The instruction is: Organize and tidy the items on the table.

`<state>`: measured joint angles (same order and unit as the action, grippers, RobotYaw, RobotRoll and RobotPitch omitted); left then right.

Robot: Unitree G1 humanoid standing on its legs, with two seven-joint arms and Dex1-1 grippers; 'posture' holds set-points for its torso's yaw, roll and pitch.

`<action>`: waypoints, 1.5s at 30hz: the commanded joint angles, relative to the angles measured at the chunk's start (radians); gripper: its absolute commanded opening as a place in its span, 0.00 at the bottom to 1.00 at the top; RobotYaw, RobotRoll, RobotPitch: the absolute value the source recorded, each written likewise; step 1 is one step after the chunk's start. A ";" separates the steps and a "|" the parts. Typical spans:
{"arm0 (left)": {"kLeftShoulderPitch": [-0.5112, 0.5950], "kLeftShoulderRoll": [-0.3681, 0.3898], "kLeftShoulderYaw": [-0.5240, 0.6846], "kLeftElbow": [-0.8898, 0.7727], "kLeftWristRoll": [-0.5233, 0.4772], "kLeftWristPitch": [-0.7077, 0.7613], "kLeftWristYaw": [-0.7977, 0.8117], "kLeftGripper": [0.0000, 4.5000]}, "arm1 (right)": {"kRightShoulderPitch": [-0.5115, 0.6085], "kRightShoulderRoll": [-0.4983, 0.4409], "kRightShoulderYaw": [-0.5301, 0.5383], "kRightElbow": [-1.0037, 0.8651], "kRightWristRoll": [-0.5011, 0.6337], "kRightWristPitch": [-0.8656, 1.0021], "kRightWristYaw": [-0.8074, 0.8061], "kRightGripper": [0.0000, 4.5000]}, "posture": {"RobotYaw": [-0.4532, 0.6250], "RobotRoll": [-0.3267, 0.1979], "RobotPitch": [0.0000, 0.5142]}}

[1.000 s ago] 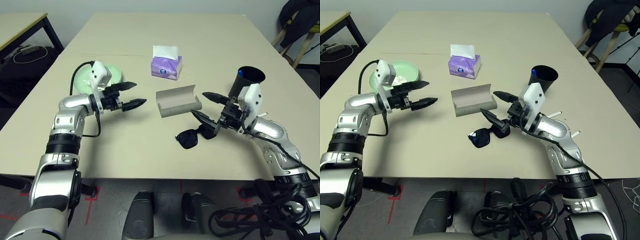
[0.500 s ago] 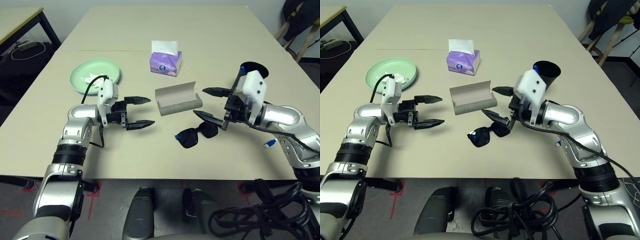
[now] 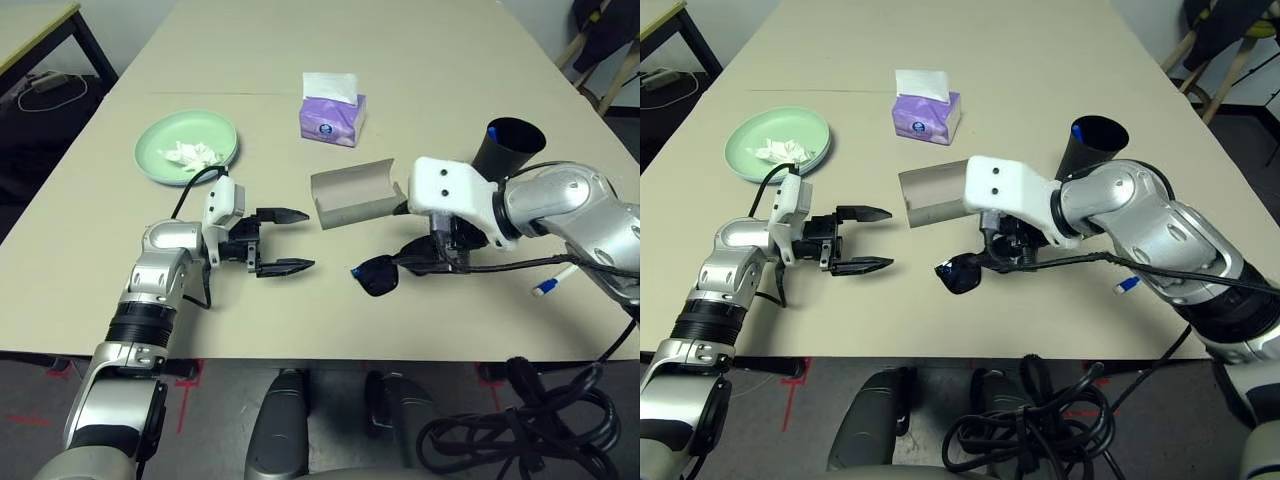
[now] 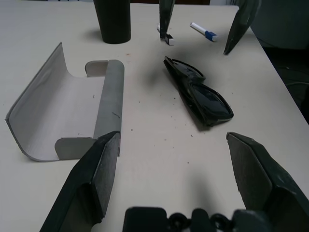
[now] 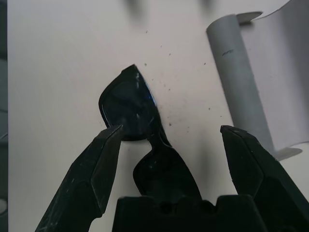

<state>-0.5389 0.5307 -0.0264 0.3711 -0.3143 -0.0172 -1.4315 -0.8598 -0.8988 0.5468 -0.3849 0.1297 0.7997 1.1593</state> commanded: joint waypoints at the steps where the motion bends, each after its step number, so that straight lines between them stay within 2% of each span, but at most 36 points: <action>1: 0.018 0.000 -0.014 -0.029 -0.005 -0.001 0.009 0.99 | -0.042 -0.014 0.087 0.030 -0.096 -0.072 0.070 1.00 | 0.57 0.62 0.39; 4: 0.024 0.002 -0.014 -0.035 -0.006 -0.002 0.013 0.99 | -0.079 -0.010 0.144 0.066 -0.181 -0.166 0.127 1.00 | 0.57 0.62 0.39; 9: 0.028 0.008 -0.017 -0.044 -0.006 -0.007 0.006 0.99 | -0.088 0.017 0.153 0.096 -0.240 -0.239 0.190 1.00 | 0.57 0.62 0.40; 26: 0.041 0.026 -0.047 -0.068 -0.010 -0.067 -0.047 0.99 | -0.085 0.113 0.154 0.131 -0.356 -0.288 0.288 1.00 | 0.58 0.62 0.41; 38: 0.065 0.020 -0.053 -0.120 -0.028 -0.037 -0.038 0.99 | -0.072 0.141 0.151 0.193 -0.427 -0.384 0.316 1.00 | 0.59 0.62 0.39; 45: 0.081 0.018 -0.055 -0.142 -0.031 -0.023 -0.030 0.99 | -0.076 0.145 0.149 0.204 -0.454 -0.380 0.351 1.00 | 0.59 0.62 0.39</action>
<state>-0.4742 0.5505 -0.0620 0.2514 -0.3351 -0.0415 -1.4579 -0.9373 -0.7573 0.6912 -0.1873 -0.3167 0.4178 1.4936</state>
